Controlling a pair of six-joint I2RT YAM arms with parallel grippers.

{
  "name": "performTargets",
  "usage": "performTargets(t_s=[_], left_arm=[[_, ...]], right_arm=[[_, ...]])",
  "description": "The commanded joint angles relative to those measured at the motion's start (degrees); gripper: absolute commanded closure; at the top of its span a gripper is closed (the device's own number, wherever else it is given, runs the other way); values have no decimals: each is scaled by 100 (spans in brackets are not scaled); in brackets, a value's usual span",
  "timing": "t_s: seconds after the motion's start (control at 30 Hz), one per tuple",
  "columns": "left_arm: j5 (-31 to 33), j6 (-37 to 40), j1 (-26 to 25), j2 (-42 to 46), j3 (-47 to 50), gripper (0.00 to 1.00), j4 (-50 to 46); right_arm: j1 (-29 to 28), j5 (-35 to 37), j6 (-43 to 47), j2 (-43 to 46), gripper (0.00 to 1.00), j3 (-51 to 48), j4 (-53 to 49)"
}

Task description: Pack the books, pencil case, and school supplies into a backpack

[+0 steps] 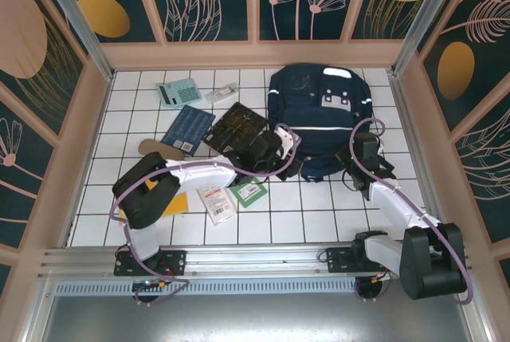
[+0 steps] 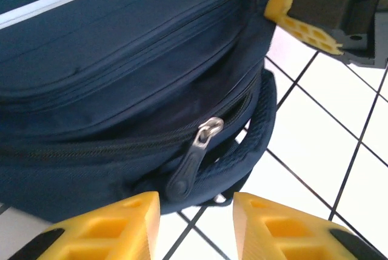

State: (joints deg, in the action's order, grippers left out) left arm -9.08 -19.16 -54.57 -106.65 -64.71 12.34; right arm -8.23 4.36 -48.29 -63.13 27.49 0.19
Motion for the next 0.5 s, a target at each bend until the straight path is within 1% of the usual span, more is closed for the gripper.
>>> performTargets(t_s=[0.0, 0.1, 0.23, 0.3, 0.4, 0.47], left_arm=[[-348, 73, -34, -334, -314, 60, 85], [-269, 70, -36, -534, -443, 53, 28], [-37, 65, -14, -741, -585, 51, -65], [-67, 67, 1, -806, -610, 51, -74], [0, 79, 8, -862, -639, 46, -89], [29, 94, 16, -879, -669, 47, -91]], right_arm=[[13, -189, 98, 146, 100, -68, 253], [5, -239, 91, 167, 100, -88, 267], [-3, -260, 75, 202, 100, -94, 267], [-5, -261, 86, 215, 100, -94, 263], [-3, -282, 90, 231, 100, -94, 267], [-5, -296, 89, 239, 100, -102, 283]])
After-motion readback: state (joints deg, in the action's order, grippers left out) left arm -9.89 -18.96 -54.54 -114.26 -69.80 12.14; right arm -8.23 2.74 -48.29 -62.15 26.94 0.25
